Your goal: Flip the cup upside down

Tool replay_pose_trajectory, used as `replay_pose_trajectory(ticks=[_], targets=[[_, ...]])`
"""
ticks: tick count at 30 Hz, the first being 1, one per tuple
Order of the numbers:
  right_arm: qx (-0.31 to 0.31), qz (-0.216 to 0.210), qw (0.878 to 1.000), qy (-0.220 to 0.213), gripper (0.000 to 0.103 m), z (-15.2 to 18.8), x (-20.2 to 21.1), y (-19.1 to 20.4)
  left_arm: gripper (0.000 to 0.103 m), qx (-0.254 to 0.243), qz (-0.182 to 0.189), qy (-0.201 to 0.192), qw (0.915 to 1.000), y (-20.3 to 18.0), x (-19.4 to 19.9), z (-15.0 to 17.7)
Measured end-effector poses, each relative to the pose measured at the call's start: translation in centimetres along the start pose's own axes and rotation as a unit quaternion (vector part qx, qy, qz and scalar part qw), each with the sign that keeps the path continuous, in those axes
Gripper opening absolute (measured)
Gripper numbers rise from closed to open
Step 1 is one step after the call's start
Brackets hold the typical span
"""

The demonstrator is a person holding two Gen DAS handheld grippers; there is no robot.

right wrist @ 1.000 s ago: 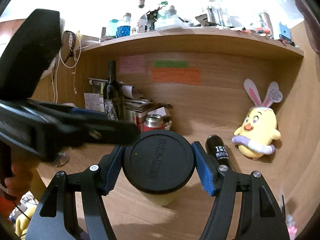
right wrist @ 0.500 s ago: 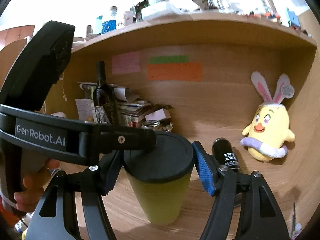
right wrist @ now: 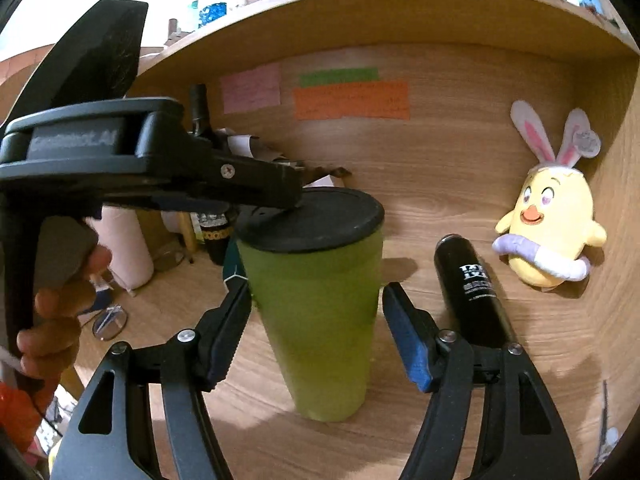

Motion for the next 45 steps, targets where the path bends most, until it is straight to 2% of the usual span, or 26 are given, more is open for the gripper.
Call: replay_pose_trajectory(ticks=[1,6,10,11,14,19,25,32,39,45], targets=[[0.006,0.004,1.0,-0.002,0.086,0.1,0.4,0.1,0.091,-0.004,-0.003,-0.009,0.9999,-0.3,0.5,0.0],[0.036,0.017,0.999,-0.025,0.087,0.9,3.7,0.6,0.093,-0.034,-0.025,-0.058,0.9974,-2.0,4.0,1.8],[0.027,0.014,0.999,-0.04,0.102,1.7,6.9,0.4,0.099,-0.058,-0.072,-0.089,0.9918,-3.1,6.8,4.8],[0.024,0.013,0.999,-0.043,0.103,2.0,7.6,0.4,0.1,-0.064,-0.082,-0.095,0.9901,-3.5,7.5,5.8],[0.019,0.016,0.998,-0.053,0.103,2.7,9.6,0.4,0.102,-0.071,-0.097,-0.102,0.9875,-4.2,8.6,7.9],[0.018,0.04,0.996,-0.075,0.103,3.7,12.3,0.5,0.103,-0.052,-0.094,-0.105,0.9886,-5.4,10.0,11.0],[0.012,0.053,0.995,-0.089,0.103,4.5,14.9,0.5,0.103,-0.05,-0.122,-0.13,0.9826,-7.7,12.0,13.4],[-0.01,0.047,0.995,-0.093,0.103,5.3,16.8,0.3,0.103,-0.071,-0.148,-0.152,0.9746,-10.2,13.6,14.7],[-0.004,0.057,0.994,-0.099,0.103,5.4,17.1,0.3,0.103,-0.084,-0.15,-0.159,0.9721,-11.0,13.8,14.6],[-0.011,0.054,0.994,-0.099,0.103,5.3,17.1,0.0,0.103,-0.08,-0.147,-0.153,0.9739,-10.9,13.4,14.6]])
Point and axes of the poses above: each gripper's, at about its wrist camera, not at the fingertips, and x roughly against the way its jaws point, y to its left, z to its underside, the point moved 1 cm from there along -x, roughly the way its jaws point, and after that the axes turned 13 degrees about -x, right-handed, at the moved point
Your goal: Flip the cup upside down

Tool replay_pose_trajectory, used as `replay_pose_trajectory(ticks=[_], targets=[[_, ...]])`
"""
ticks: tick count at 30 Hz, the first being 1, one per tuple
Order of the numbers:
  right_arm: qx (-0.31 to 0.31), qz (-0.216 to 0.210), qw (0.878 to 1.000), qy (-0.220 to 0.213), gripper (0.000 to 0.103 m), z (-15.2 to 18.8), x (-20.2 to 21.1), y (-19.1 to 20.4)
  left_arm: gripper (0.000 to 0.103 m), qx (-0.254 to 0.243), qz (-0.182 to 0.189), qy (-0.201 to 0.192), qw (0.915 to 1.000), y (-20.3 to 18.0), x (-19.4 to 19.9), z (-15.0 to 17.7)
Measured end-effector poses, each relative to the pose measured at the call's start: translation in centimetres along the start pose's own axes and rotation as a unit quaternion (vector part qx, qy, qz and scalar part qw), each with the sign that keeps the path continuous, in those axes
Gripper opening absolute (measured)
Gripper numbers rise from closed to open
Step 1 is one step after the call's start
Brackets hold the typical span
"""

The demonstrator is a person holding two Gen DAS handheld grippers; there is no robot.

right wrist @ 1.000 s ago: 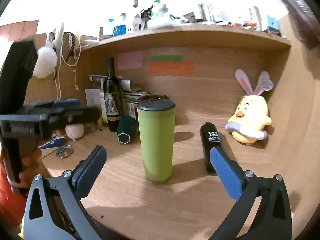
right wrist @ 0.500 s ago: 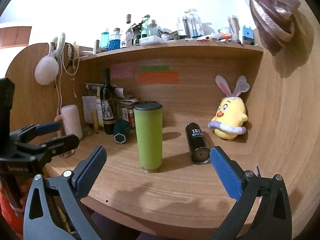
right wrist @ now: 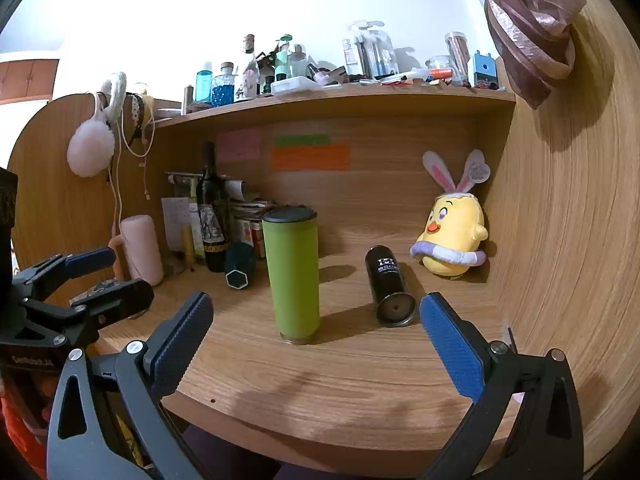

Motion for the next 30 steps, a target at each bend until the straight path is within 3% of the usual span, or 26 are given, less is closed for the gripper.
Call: replay_pose_trajectory(ticks=[30], targets=[[0.005,0.0,1.0,-0.004,0.103,0.06,0.31,0.45,0.103,-0.006,-0.001,-0.007,1.0,-0.37,0.38,0.12]])
Point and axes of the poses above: each gripper's, at about its wrist camera, not at the fingertips, and x roughly against the way its jaws point, y to its left, z to its underside, the point moved 1 cm from there along -x, roughly the way its jaws point, and after that the axes turned 13 degrees about -x, right-handed, at the moved point
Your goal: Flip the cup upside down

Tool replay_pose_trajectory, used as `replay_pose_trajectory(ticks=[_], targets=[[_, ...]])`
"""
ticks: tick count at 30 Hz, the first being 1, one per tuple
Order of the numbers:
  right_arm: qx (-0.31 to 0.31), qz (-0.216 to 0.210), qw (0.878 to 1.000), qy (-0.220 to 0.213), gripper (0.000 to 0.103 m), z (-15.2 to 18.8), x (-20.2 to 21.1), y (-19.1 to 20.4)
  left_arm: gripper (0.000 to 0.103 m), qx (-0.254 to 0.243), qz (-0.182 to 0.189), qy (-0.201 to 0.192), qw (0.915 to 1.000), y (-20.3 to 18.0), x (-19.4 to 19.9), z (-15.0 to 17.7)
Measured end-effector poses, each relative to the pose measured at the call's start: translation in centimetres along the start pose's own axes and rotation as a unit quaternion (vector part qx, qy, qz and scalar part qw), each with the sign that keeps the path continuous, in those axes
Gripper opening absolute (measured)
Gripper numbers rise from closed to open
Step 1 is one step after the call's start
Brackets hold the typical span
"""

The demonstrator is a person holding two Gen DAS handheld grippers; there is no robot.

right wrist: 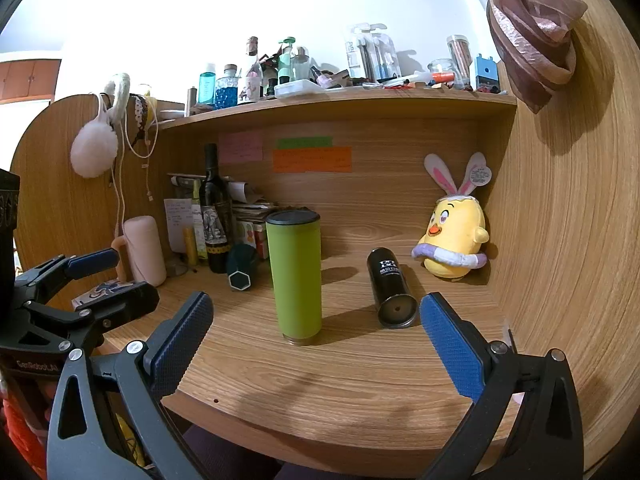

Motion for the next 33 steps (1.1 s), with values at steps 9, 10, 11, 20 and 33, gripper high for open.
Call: replay_pose_trajectory(ticks=[9,10,11,20,33], targets=[[-0.001,0.0,1.0,0.0,0.103,0.0,0.0,0.0,0.103,0.001,0.0,0.001,1.0,-0.1,0.0,0.0],[-0.001,-0.001,1.0,0.0,0.103,0.0,0.0,0.0,0.103,0.001,0.0,0.001,1.0,-0.2,0.0,-0.1],[-0.001,0.0,1.0,0.0,0.103,0.0,0.0,0.0,0.103,0.001,0.0,0.001,1.0,-0.2,0.0,-0.1],[-0.001,0.001,1.0,0.0,0.103,0.1,0.0,0.1,0.103,0.002,0.001,0.002,1.0,-0.6,0.0,-0.3],[-0.001,0.001,1.0,0.0,0.103,0.0,0.0,0.2,0.103,0.005,0.001,0.007,1.0,-1.4,-0.1,-0.2]])
Point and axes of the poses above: each gripper's, at about its wrist camera, not at the fingertips, and x roughly against the way its jaws point, y to its left, z to its underside, the point moved 1 cm from there along -x, roughly the way its jaws point, and after that the axes turned 13 degrees about -x, right-handed, at the moved point
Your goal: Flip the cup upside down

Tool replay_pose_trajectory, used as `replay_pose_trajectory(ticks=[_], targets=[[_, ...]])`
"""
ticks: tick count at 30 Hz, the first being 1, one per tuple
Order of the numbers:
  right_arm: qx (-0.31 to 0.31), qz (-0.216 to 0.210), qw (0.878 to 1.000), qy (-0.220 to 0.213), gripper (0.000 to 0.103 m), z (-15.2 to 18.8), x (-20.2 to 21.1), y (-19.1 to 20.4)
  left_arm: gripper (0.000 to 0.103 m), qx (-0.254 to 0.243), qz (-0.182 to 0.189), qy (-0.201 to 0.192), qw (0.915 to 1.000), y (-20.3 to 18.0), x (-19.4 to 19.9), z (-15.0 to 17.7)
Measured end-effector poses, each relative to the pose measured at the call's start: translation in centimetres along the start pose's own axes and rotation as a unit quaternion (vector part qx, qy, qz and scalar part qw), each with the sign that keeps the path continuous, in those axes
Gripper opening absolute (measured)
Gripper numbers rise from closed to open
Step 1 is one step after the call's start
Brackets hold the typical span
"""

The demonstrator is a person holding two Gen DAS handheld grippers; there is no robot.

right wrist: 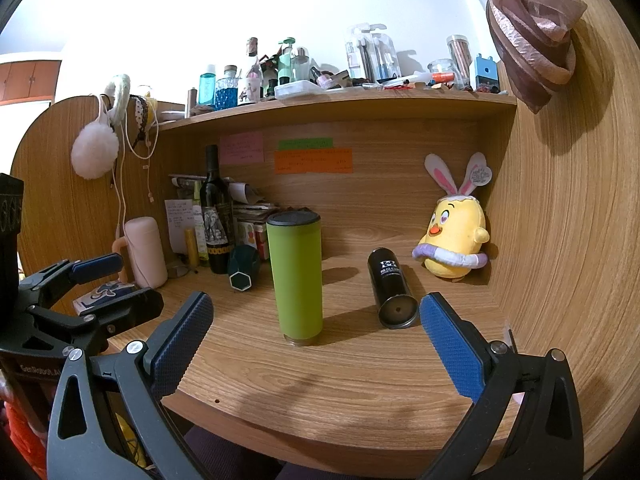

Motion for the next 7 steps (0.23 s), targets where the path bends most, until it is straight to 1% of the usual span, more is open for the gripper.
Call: replay_pose_trajectory(ticks=[7], targets=[[-0.001,0.0,1.0,0.001,0.103,-0.1,0.06,0.3,0.103,0.007,0.006,0.002,1.0,0.09,-0.12,0.12]])
Point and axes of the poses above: each gripper's, at about its wrist camera, not at the fingertips, and x roughly against the way its jaws point, y to its left, z to its underside, the point moved 1 cm from there along -x, roughly the way its jaws point, and after that the axes turned 13 degrees about -x, right-handed, at the moved point
